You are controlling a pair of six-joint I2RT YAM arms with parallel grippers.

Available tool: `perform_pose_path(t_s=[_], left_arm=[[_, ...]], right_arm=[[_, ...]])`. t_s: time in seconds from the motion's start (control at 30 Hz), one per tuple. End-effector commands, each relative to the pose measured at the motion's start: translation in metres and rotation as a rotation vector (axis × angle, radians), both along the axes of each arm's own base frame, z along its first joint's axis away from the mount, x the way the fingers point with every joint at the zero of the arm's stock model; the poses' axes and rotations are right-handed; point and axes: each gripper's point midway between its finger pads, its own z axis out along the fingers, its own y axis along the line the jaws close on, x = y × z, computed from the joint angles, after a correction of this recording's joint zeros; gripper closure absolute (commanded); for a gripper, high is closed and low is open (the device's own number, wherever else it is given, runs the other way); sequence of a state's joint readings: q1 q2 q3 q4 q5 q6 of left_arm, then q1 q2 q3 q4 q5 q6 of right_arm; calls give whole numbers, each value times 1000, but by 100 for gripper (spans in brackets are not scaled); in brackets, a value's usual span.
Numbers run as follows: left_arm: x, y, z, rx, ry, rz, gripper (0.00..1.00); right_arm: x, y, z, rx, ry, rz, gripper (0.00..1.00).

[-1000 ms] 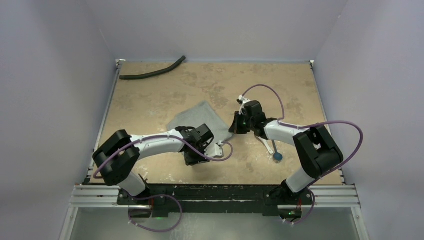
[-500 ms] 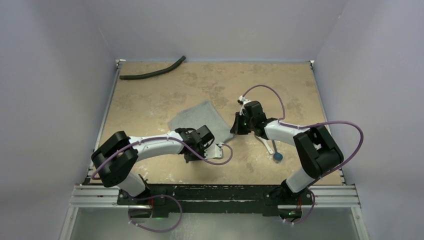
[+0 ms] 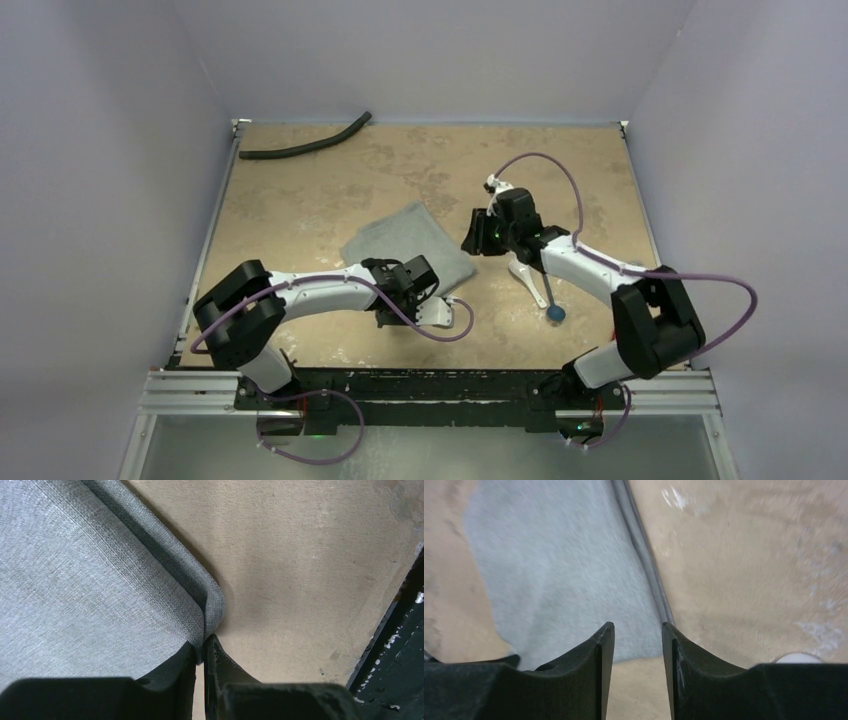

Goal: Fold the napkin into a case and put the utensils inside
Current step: Rotate the lower triangle-folded napkin at the center of the board.

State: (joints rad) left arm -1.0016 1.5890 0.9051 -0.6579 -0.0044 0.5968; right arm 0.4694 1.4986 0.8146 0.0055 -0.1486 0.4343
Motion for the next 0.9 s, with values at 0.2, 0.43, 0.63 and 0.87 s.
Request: perform_pose_path(t_s=[0.2,0.43,0.63,0.87], left_arm=[[5,-17,1,-39,-7,-5,78],[-4,-23,9,-68,47,-35,65],[-12,-35,33,-115,127,-20,57],[45,-40,80,-276,220,137,50]], right_arm=[[-11,52,25,261,-13,74,84],[-18,29,-31,182,85,25,100],[-5,14,-52,66,87,-1,100],[23,2,-52,-29,70,-16,100]])
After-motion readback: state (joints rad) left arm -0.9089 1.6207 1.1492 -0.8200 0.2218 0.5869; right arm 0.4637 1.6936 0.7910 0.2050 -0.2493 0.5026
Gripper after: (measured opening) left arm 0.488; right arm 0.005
